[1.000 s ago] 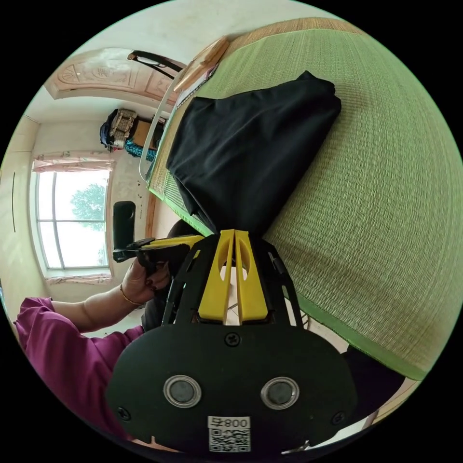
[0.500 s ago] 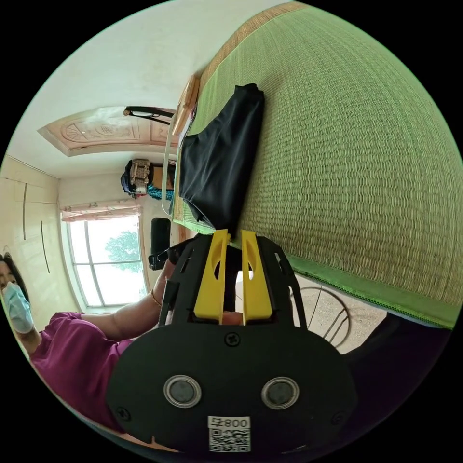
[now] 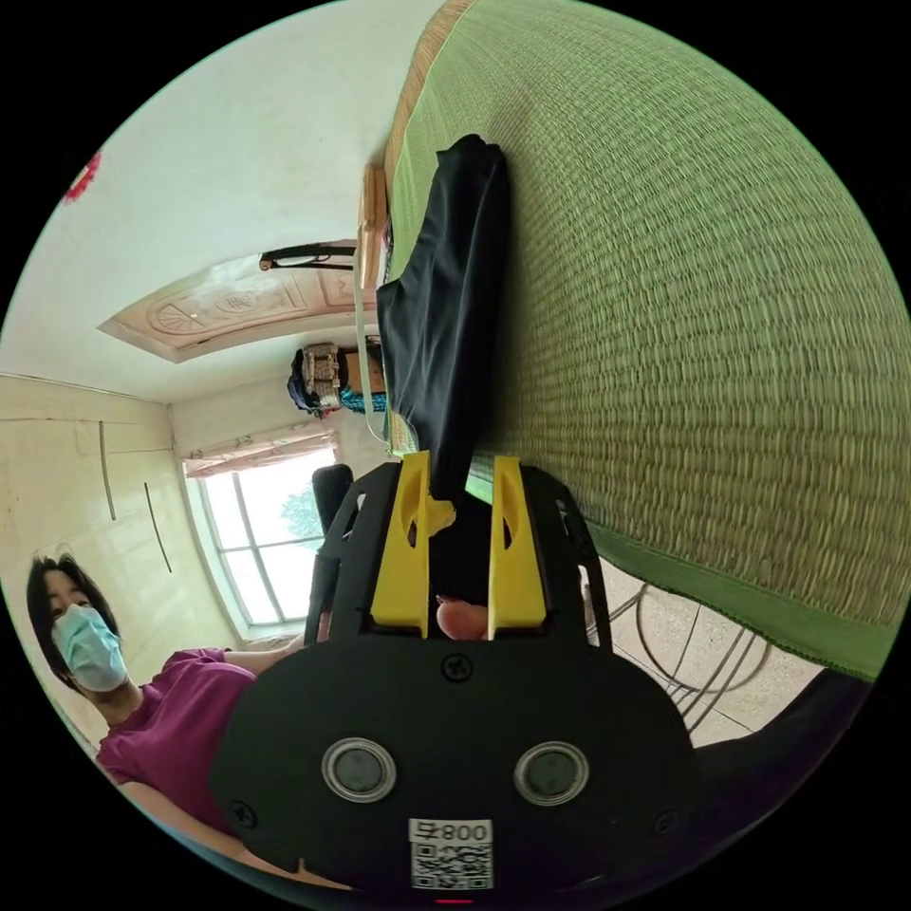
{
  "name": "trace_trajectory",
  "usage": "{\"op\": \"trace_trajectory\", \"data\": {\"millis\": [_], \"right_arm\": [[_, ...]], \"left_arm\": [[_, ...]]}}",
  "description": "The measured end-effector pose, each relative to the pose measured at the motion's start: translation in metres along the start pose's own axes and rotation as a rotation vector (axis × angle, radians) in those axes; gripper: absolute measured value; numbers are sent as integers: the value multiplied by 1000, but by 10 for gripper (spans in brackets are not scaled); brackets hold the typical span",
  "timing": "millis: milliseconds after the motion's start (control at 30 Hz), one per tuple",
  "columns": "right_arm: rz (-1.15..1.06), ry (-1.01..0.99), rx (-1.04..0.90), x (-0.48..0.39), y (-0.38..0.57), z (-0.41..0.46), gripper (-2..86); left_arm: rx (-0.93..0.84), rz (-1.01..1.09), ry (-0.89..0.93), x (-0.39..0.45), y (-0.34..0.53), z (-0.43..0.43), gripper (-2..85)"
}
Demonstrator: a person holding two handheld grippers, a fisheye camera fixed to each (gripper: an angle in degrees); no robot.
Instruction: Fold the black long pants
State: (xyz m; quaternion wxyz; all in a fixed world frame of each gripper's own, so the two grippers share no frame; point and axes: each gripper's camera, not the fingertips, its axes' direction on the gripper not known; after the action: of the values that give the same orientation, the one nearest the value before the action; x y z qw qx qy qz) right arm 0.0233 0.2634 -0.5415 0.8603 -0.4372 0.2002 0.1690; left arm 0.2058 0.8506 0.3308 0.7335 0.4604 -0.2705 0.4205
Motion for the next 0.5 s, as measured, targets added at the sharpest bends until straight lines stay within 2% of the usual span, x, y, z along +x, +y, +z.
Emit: {"op": "trace_trajectory", "data": {"millis": [233,433,500], "right_arm": [[41,-75,-5,31,14,-24,41],[22,-88,-2,35,23,-52,28],[13,-87,-5,33,24,-61,26]], "left_arm": [[-26,18,2,-1,26,-12,5],[-9,32,-11,-18,63,-58,11],[46,8,-5,-34,79,-88,24]]}}
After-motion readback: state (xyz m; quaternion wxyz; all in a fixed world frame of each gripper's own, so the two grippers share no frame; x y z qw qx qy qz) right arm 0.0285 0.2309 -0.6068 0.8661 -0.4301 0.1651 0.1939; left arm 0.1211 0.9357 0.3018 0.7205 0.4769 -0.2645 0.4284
